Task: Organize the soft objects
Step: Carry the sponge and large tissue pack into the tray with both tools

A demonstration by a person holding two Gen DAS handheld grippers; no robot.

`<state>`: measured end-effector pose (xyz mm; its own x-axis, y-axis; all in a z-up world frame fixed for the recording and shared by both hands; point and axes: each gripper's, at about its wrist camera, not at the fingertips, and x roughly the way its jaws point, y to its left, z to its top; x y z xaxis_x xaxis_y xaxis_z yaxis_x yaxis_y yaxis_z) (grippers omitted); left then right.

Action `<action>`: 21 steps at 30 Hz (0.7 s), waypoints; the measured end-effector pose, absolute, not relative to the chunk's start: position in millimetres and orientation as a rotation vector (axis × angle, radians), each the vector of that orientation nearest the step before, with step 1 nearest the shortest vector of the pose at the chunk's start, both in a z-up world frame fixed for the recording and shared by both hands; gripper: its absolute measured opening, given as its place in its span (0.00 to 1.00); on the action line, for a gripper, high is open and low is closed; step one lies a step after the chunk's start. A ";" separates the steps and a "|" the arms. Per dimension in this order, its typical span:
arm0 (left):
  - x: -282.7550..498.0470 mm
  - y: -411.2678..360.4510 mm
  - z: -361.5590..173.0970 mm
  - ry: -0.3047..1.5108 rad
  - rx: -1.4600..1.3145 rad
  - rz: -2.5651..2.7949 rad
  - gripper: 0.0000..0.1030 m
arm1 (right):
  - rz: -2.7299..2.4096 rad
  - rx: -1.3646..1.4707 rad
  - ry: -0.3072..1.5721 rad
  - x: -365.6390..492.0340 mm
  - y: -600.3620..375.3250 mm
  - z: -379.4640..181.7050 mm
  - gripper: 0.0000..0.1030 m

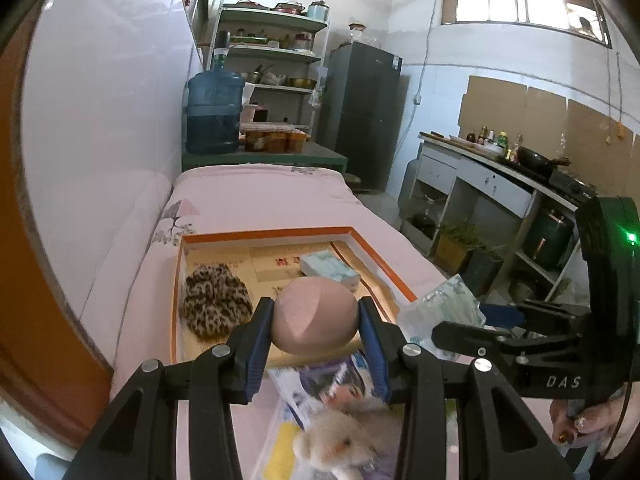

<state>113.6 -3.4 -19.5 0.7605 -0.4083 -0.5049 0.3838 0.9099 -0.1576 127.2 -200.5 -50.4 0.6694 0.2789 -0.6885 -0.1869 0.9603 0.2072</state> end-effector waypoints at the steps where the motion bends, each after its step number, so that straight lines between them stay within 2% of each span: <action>1: 118.7 -4.5 -19.0 0.562 -0.042 -0.429 0.41 | 0.263 0.122 0.798 132.3 -200.5 -51.2 0.60; 21: 225.7 -15.5 -49.6 0.691 -0.040 -0.423 0.41 | 0.239 0.112 0.906 231.2 -203.4 -90.3 0.60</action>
